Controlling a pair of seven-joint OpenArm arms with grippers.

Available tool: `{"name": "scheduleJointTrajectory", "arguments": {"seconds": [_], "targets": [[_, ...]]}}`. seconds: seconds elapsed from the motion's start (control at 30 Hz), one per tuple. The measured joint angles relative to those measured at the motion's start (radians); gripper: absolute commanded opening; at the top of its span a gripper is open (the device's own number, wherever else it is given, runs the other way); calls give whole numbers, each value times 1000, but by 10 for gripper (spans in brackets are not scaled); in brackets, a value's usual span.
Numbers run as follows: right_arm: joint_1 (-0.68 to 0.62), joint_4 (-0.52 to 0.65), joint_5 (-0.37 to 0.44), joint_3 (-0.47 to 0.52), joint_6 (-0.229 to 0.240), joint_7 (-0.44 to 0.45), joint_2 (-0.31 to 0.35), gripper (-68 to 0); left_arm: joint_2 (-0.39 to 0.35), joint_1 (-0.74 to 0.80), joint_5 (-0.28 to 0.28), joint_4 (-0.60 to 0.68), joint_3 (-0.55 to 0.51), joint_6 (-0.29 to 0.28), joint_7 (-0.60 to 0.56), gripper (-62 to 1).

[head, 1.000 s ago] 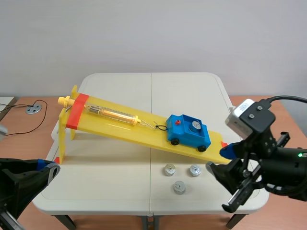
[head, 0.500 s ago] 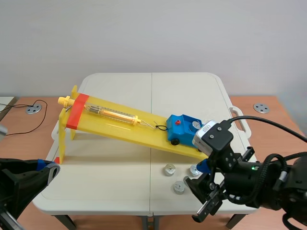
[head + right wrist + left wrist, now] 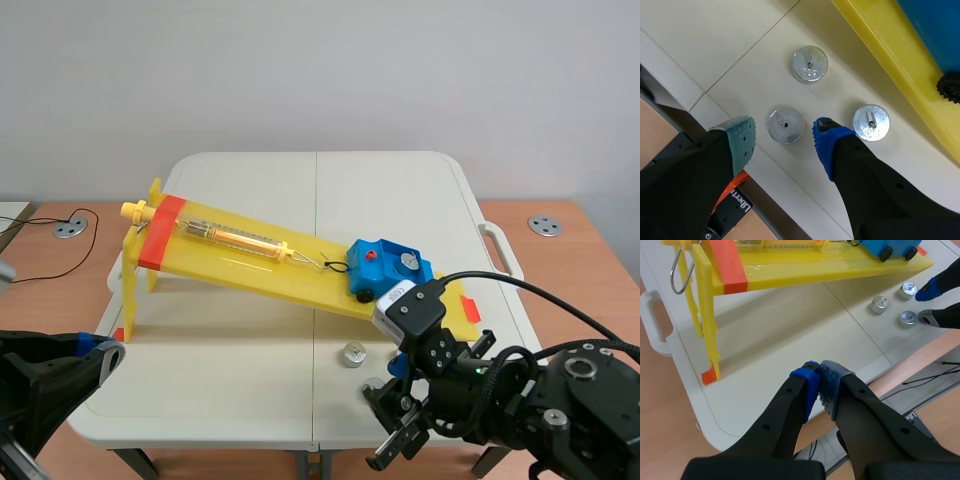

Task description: Place the four metal weights on the blue cart on the ramp.

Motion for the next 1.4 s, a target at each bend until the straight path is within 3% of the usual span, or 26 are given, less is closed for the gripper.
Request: {"name": "scheduleJointTrajectory", "arguments": {"seconds": [0.4, 0.67, 1.0, 1.4], "targets": [[14, -49, -76, -71, -43, 74, -17, -416, 0, 0, 0, 0, 0, 0, 0, -581], [14, -58, -82, -83, -77, 87, -17, -416, 0, 0, 0, 0, 0, 0, 0, -581], [20, -105, -82, -82, -87, 152, -28, -419, 0, 0, 0, 0, 0, 0, 0, -581], [33, -119, -81, -82, -100, 146, -45, -557, 0, 0, 0, 0, 0, 0, 0, -581]]}}
